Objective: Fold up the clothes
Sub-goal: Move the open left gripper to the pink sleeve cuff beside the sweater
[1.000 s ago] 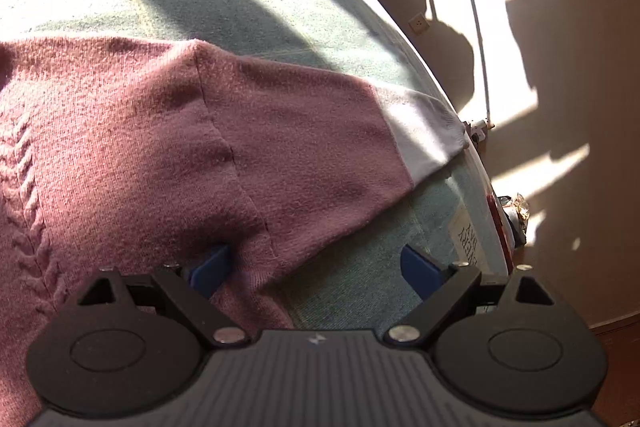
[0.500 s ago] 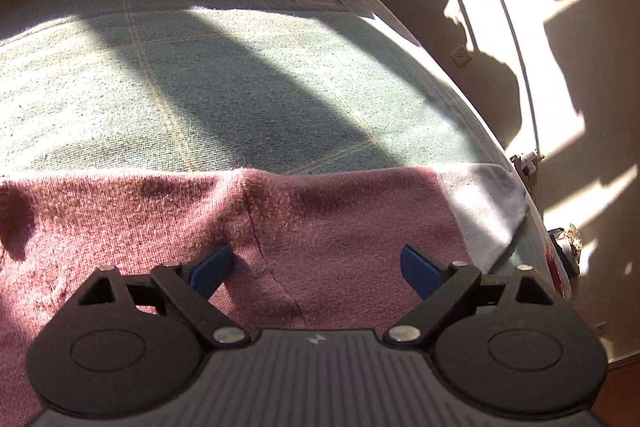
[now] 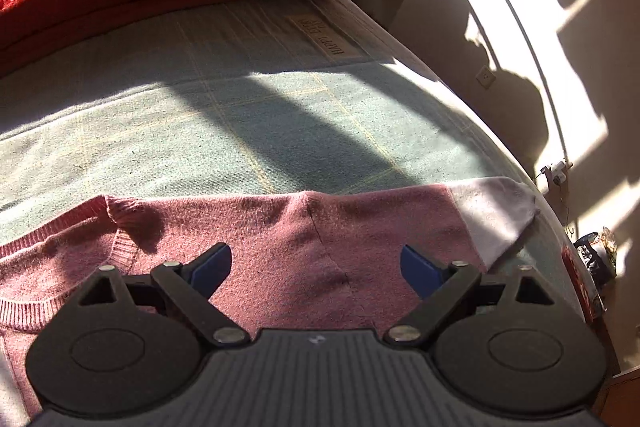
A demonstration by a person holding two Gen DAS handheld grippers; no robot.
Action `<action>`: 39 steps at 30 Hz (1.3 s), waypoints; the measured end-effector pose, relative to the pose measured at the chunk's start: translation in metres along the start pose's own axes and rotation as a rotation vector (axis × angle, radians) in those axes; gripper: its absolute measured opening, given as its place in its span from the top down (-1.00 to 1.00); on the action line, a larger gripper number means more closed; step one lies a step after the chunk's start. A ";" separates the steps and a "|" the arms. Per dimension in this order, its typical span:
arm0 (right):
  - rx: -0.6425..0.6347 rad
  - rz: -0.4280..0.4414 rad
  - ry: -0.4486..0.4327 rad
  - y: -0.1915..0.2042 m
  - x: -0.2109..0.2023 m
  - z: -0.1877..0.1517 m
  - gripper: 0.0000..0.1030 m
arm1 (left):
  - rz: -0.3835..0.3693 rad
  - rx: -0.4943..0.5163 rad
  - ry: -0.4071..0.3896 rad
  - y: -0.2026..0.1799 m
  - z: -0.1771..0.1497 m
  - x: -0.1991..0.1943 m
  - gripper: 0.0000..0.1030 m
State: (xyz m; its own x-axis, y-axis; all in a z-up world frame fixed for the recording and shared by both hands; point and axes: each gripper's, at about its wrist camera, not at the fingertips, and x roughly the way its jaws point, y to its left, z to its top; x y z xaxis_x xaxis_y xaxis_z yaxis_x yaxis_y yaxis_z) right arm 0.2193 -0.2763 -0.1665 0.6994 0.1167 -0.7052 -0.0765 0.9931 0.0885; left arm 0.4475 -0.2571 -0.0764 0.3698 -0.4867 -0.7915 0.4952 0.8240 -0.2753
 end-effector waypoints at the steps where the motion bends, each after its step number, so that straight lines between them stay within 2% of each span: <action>1: -0.004 -0.008 -0.001 0.002 0.000 0.000 -1.00 | 0.023 0.008 -0.006 0.002 -0.003 -0.017 -0.77; 6: -0.024 -0.057 0.002 0.016 -0.003 -0.003 -1.00 | 0.106 -0.008 -0.035 0.019 -0.026 -0.094 -0.77; 11: 0.038 -0.097 -0.002 0.022 -0.021 -0.011 -1.00 | 0.140 -0.023 -0.036 0.032 -0.071 -0.146 -0.78; 16: 0.069 -0.120 0.043 0.023 -0.029 -0.025 -1.00 | 0.162 -0.037 0.021 0.046 -0.147 -0.161 -0.78; 18: 0.112 -0.102 0.023 0.022 -0.041 -0.029 -1.00 | 0.158 -0.059 0.030 0.054 -0.174 -0.163 -0.78; 21: 0.200 -0.054 -0.014 0.019 -0.062 -0.032 -1.00 | 0.168 -0.105 -0.010 0.071 -0.208 -0.170 -0.78; 23: 0.223 -0.041 -0.008 0.023 -0.066 -0.032 -1.00 | 0.177 -0.145 -0.024 0.084 -0.222 -0.173 -0.78; 26: 0.224 -0.041 0.005 0.033 -0.066 -0.034 -1.00 | 0.153 -0.230 -0.064 0.105 -0.247 -0.177 -0.78; 28: 0.210 -0.055 0.007 0.042 -0.065 -0.037 -1.00 | 0.149 -0.250 -0.081 0.112 -0.261 -0.175 -0.78; 30: 0.196 -0.065 0.013 0.049 -0.063 -0.040 -1.00 | 0.169 -0.234 -0.084 0.114 -0.276 -0.170 -0.78; 35: 0.195 -0.084 0.044 0.058 -0.054 -0.042 -1.00 | 0.184 -0.183 -0.015 0.111 -0.308 -0.156 -0.78; 39: 0.171 -0.102 0.061 0.066 -0.049 -0.042 -1.00 | 0.154 -0.131 -0.013 0.105 -0.324 -0.168 -0.78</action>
State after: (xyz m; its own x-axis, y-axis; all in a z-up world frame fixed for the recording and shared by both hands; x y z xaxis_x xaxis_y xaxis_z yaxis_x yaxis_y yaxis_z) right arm 0.1500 -0.2163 -0.1553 0.6528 0.0212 -0.7573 0.1176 0.9846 0.1290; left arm 0.1826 0.0048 -0.1491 0.4435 -0.3554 -0.8228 0.3264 0.9190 -0.2210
